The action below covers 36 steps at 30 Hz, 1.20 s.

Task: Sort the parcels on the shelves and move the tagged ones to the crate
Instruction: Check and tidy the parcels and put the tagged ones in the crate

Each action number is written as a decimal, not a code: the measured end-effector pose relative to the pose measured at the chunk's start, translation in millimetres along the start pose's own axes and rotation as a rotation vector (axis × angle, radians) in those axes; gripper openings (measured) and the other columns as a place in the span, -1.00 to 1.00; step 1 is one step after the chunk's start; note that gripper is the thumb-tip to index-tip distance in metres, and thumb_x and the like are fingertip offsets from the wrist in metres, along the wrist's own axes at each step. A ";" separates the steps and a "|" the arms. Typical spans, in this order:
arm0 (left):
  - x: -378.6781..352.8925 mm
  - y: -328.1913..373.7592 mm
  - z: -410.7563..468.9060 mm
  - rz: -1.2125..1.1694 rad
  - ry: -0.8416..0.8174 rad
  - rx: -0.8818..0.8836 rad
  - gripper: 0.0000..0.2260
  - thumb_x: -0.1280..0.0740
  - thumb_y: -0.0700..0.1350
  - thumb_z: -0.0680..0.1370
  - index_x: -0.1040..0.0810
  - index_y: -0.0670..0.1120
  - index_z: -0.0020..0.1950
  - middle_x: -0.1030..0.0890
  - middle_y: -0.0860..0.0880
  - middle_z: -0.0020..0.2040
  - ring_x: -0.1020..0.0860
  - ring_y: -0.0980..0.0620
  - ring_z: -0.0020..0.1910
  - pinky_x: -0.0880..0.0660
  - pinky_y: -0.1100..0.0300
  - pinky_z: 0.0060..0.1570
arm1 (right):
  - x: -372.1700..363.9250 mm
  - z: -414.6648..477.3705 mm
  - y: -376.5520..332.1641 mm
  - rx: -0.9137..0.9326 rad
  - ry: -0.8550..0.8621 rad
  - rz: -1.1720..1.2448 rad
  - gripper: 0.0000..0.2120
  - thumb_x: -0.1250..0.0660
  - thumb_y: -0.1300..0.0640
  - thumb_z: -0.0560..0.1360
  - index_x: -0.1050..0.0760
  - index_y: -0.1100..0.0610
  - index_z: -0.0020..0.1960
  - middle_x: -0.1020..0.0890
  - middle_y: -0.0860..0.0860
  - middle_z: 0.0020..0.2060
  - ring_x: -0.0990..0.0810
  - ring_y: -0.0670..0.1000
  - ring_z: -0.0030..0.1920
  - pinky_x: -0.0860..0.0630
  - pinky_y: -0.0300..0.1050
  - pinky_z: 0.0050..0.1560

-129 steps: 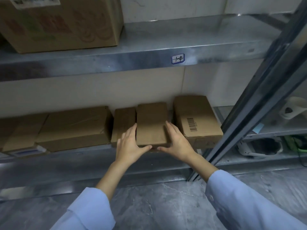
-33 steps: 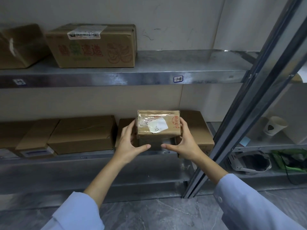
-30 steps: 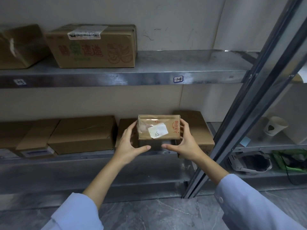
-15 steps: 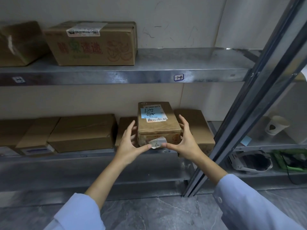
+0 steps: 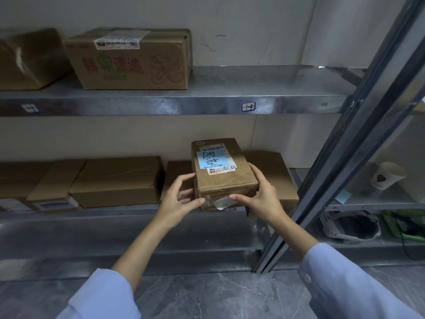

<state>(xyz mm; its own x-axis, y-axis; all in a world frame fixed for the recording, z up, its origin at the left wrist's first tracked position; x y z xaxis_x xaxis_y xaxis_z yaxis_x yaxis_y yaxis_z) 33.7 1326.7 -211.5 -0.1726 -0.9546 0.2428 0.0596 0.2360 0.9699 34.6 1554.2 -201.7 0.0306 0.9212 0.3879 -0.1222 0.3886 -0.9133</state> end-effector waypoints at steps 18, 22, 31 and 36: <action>7.1 -8.5 -2.6 0.151 0.105 0.021 -0.09 -0.59 -0.29 0.30 -0.21 0.03 0.53 -0.35 0.01 0.47 -0.32 0.03 0.46 -0.40 0.08 0.30 | 45.5 -48.5 1.4 0.044 -0.293 0.015 -0.04 -0.60 0.07 0.27 -0.15 -0.10 0.51 -0.38 -0.20 0.41 -0.34 -0.23 0.41 -0.32 -0.25 0.40; 6.9 -6.0 -3.4 0.112 0.062 0.017 0.04 -0.62 -0.28 0.25 -0.10 0.04 0.58 -0.26 0.01 0.52 -0.26 0.06 0.48 -0.34 -0.01 0.39 | 54.2 -54.0 -1.3 0.076 -0.306 0.003 -0.01 -0.62 0.15 0.28 -0.15 0.00 0.56 -0.36 -0.12 0.45 -0.31 -0.11 0.46 -0.28 0.03 0.49; 34.1 -0.3 -13.4 -0.119 0.188 -0.066 -0.34 -0.61 -0.26 0.14 -0.42 0.07 0.13 -0.51 -0.02 0.25 -0.52 0.02 0.24 -0.47 0.22 0.22 | 82.6 -57.5 -17.2 0.126 -0.023 -0.047 -0.26 -0.61 0.03 0.29 -0.39 -0.05 0.39 -0.52 -0.24 0.26 -0.50 -0.21 0.25 -0.52 -0.23 0.22; 57.1 -3.5 -29.9 -0.207 0.154 -0.111 -0.41 -0.58 -0.26 0.15 -0.41 0.04 0.06 -0.59 -0.03 0.18 -0.59 0.09 0.14 -0.55 0.32 0.03 | 69.0 -66.2 -33.4 0.127 0.048 -0.042 -0.28 -0.60 0.05 0.30 -0.37 -0.10 0.37 -0.54 -0.21 0.24 -0.52 -0.23 0.23 -0.51 -0.37 0.08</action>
<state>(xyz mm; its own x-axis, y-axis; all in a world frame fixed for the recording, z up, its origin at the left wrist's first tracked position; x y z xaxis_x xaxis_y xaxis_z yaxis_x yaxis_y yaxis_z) 53.0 1265.9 -201.5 -0.0410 -0.9988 0.0262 0.1478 0.0199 0.9888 106.4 1606.1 -152.7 0.0849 0.9054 0.4160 -0.2440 0.4237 -0.8723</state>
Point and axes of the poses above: each hand's wrist, its own z-axis towards the middle knuckle, its own x-axis out of the back of the hand, y = z × x, the point moved 10 cm from there along z, towards the middle knuckle
